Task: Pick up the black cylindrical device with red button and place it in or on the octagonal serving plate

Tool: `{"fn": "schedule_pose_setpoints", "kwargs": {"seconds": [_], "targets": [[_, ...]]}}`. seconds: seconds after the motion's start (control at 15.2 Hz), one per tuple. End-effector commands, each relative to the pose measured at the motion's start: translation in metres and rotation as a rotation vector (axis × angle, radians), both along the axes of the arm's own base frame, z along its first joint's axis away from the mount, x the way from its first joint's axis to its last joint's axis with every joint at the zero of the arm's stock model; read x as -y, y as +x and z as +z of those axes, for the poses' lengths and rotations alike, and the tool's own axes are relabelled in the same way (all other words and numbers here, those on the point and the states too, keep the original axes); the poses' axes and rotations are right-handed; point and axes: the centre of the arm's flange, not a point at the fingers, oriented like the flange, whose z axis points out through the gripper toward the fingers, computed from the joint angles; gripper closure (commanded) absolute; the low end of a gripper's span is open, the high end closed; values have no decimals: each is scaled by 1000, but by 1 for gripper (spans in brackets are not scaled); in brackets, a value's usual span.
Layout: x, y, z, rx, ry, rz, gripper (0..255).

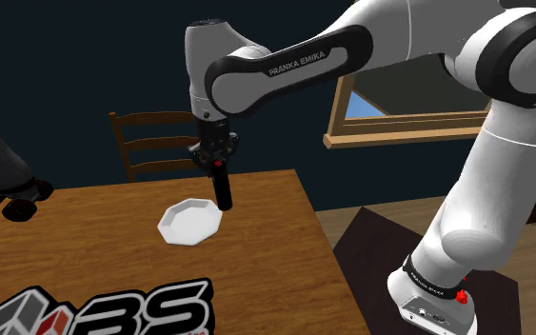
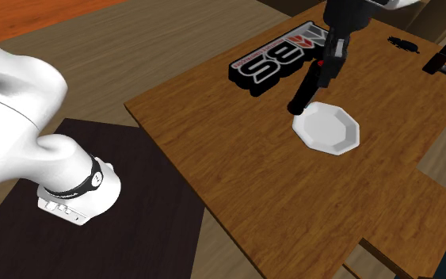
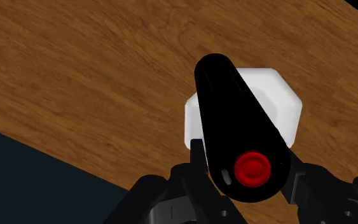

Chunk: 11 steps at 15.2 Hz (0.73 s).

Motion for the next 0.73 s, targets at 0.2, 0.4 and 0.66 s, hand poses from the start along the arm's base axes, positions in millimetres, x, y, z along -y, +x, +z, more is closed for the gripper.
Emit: {"fn": "schedule_pose_setpoints", "kwargs": {"seconds": [0.2, 0.4, 0.66], "targets": [[-31, 59, 6, 1, 0, -1, 255], [-52, 103, 13, 1, 0, -1, 255], [-52, 103, -8, 1, 0, -1, 255]]}}
